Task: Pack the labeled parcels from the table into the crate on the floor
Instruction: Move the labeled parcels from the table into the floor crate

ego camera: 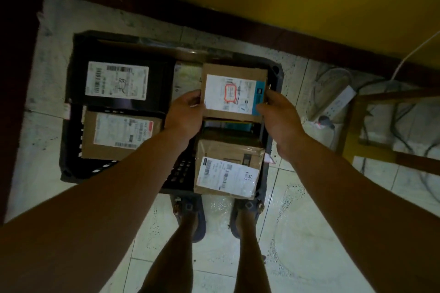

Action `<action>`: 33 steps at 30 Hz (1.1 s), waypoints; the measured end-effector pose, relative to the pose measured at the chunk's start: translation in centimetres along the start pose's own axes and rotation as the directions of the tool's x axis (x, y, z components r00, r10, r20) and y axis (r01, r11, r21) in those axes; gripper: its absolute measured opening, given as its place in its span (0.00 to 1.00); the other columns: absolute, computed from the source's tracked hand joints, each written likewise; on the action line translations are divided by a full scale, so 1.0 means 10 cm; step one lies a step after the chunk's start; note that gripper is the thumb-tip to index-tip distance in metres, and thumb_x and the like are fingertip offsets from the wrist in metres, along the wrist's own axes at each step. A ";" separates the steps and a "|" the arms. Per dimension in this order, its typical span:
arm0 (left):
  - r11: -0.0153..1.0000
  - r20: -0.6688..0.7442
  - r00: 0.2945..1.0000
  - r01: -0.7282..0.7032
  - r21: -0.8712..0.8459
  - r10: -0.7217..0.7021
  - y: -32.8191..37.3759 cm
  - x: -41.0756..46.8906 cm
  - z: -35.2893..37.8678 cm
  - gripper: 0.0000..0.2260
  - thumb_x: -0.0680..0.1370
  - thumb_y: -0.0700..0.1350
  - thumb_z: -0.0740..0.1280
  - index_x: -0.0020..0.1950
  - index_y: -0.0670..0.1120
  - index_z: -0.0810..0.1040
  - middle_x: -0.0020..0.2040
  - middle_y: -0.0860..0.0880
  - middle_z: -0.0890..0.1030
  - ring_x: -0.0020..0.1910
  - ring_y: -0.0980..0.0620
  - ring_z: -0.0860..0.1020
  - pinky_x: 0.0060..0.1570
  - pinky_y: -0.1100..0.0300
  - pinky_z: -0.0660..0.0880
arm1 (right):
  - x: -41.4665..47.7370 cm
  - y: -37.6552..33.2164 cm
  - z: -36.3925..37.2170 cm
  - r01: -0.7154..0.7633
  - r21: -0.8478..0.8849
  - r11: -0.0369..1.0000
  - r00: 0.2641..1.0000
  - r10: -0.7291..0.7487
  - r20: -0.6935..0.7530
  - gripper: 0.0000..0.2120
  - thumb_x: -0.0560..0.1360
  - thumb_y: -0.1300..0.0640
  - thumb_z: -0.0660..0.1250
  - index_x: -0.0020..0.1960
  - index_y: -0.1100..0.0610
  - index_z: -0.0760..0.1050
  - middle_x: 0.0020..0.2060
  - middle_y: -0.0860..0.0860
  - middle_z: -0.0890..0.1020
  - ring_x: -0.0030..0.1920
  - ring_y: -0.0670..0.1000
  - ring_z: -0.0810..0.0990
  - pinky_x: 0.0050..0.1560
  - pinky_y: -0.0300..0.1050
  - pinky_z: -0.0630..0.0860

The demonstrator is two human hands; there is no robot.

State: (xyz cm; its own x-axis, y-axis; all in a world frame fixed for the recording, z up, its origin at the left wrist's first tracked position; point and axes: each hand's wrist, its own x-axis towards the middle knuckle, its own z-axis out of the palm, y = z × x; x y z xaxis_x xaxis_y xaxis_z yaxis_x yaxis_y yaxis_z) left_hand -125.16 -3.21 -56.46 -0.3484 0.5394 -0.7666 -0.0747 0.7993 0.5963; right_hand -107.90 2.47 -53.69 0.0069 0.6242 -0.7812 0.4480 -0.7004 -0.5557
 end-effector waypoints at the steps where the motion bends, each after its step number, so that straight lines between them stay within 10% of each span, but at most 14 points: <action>1: 1.000 0.015 1.000 0.012 0.021 -0.013 -0.02 0.03 0.03 0.10 0.80 0.43 0.66 0.57 0.57 0.78 0.56 0.56 0.80 0.54 0.56 0.76 0.45 0.65 0.76 | 0.03 0.05 0.00 -0.010 -0.008 1.000 1.000 0.010 0.001 0.19 0.78 0.61 0.62 0.67 0.47 0.73 0.58 0.48 0.80 0.57 0.51 0.79 0.55 0.47 0.78; 7: 0.992 0.055 0.997 0.039 0.121 -0.046 -0.09 0.06 0.14 0.17 0.82 0.40 0.62 0.70 0.50 0.73 0.66 0.48 0.79 0.63 0.48 0.77 0.59 0.53 0.77 | 0.07 0.19 -0.04 -0.029 -0.060 0.998 0.999 0.032 0.043 0.20 0.78 0.61 0.62 0.69 0.51 0.72 0.62 0.52 0.79 0.61 0.52 0.78 0.58 0.47 0.77; 10: 0.994 0.038 0.997 0.061 0.096 -0.065 -0.04 -0.01 0.11 0.19 0.81 0.41 0.63 0.73 0.49 0.70 0.67 0.49 0.77 0.60 0.52 0.76 0.46 0.66 0.76 | 0.00 0.15 -0.11 -0.022 -0.070 0.997 0.999 0.025 0.047 0.16 0.78 0.61 0.62 0.64 0.51 0.75 0.59 0.51 0.80 0.58 0.51 0.79 0.47 0.39 0.76; 19: 0.995 0.036 0.996 0.083 -0.045 -0.082 0.44 -0.74 -0.05 0.14 0.80 0.42 0.65 0.66 0.49 0.76 0.56 0.50 0.78 0.51 0.54 0.78 0.48 0.64 0.74 | -0.69 -0.17 -0.52 -0.041 -0.014 0.999 0.999 0.041 0.027 0.13 0.77 0.59 0.66 0.36 0.46 0.77 0.33 0.35 0.82 0.39 0.40 0.77 0.41 0.39 0.72; 23: 0.991 0.100 0.994 0.055 -0.123 -0.043 0.89 -1.34 -0.12 0.13 0.80 0.43 0.66 0.64 0.51 0.78 0.62 0.47 0.79 0.60 0.49 0.78 0.62 0.54 0.75 | -1.37 -0.53 -0.77 -0.025 0.040 0.999 0.999 0.026 -0.019 0.15 0.78 0.57 0.64 0.65 0.52 0.76 0.63 0.49 0.77 0.62 0.51 0.75 0.68 0.50 0.70; 33: 0.977 0.296 0.937 -0.146 -0.154 0.186 1.99 -3.48 -0.14 0.10 0.82 0.46 0.62 0.62 0.51 0.77 0.60 0.50 0.82 0.57 0.55 0.79 0.59 0.57 0.73 | -3.55 -1.17 -1.62 0.104 0.163 0.981 0.974 -0.068 -0.216 0.16 0.79 0.53 0.63 0.67 0.49 0.73 0.66 0.49 0.76 0.66 0.54 0.74 0.68 0.52 0.69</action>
State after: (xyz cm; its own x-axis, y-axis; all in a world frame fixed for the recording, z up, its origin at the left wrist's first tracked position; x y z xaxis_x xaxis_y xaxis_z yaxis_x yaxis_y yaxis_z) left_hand -115.84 -6.50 -17.58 -0.0639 0.7327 -0.6776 -0.1665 0.6616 0.7311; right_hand -98.87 -5.91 -14.81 0.1695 0.7302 -0.6619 0.2949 -0.6784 -0.6729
